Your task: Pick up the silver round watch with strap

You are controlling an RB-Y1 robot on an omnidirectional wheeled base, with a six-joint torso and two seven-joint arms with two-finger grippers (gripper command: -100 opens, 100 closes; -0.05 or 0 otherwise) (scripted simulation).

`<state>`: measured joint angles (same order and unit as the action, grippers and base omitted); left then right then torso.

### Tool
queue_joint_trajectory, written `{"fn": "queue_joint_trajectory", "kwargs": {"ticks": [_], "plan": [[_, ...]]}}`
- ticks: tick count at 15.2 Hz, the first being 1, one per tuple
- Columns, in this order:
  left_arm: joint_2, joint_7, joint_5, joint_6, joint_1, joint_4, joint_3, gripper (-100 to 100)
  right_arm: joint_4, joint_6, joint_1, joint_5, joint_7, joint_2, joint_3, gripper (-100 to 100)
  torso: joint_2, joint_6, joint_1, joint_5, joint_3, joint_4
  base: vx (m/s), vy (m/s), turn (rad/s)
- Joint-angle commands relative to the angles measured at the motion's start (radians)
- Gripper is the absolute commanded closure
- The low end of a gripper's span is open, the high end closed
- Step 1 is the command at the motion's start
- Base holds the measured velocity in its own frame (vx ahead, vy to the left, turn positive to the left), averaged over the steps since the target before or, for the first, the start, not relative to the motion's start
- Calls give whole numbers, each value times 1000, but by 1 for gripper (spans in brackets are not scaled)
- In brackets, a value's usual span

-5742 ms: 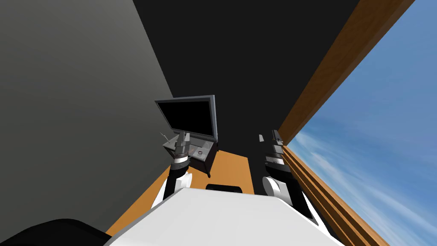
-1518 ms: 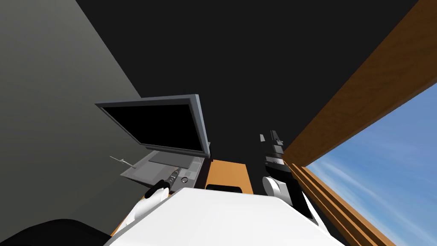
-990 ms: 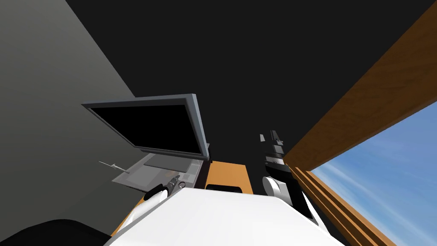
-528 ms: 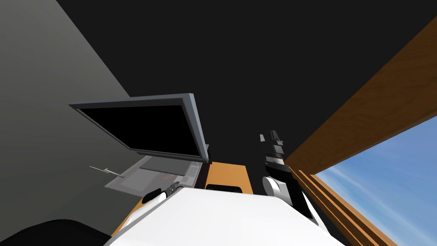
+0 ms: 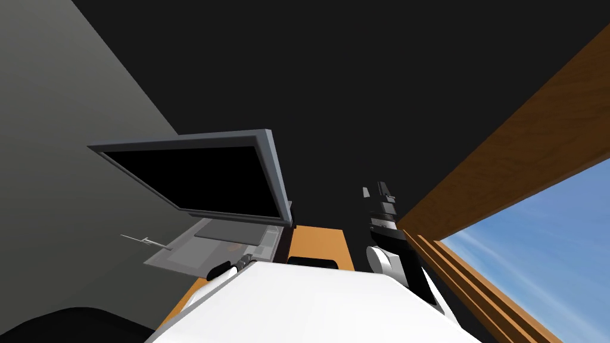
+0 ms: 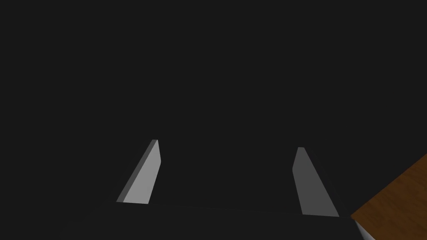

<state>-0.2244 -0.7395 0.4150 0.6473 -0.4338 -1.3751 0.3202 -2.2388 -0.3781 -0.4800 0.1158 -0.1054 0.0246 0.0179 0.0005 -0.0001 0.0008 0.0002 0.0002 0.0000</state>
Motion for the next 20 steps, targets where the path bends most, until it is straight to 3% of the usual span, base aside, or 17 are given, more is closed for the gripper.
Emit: {"fn": "queue_joint_trajectory", "kwargs": {"ticks": [1,4,5,9,10,11,20], "plan": [[0,0,0,0,0,0,0,100,0,0,0,0,0,0,0,0,0,0,0,0,0,0,-2,5,-1],[0,0,0,0,0,0,0,100,0,0,0,0,0,0,0,0,0,0,-1,0,0,0,0,0,0],[-2,-16,15,24,-19,-35,12,100,0,0,0,0,0,0,0,0,0,0,-2,0,0,0,6,-21,38],[-6,-39,38,63,-45,-88,30,100,0,0,0,0,0,0,0,0,-1,0,-5,-1,-1,0,12,-49,38],[-6,-31,31,43,-35,-63,23,100,0,0,0,0,0,0,0,0,-1,0,-5,-1,-1,0,8,-29,15],[-24,-32,4,43,-47,-56,39,-100,0,0,0,0,0,0,0,0,-1,0,-5,-1,-1,0,66,-84,25],[-90,-25,-109,30,-86,-20,96,-100,0,0,0,0,0,0,0,0,-11,0,-17,-4,-6,-2,117,-190,43]]}}
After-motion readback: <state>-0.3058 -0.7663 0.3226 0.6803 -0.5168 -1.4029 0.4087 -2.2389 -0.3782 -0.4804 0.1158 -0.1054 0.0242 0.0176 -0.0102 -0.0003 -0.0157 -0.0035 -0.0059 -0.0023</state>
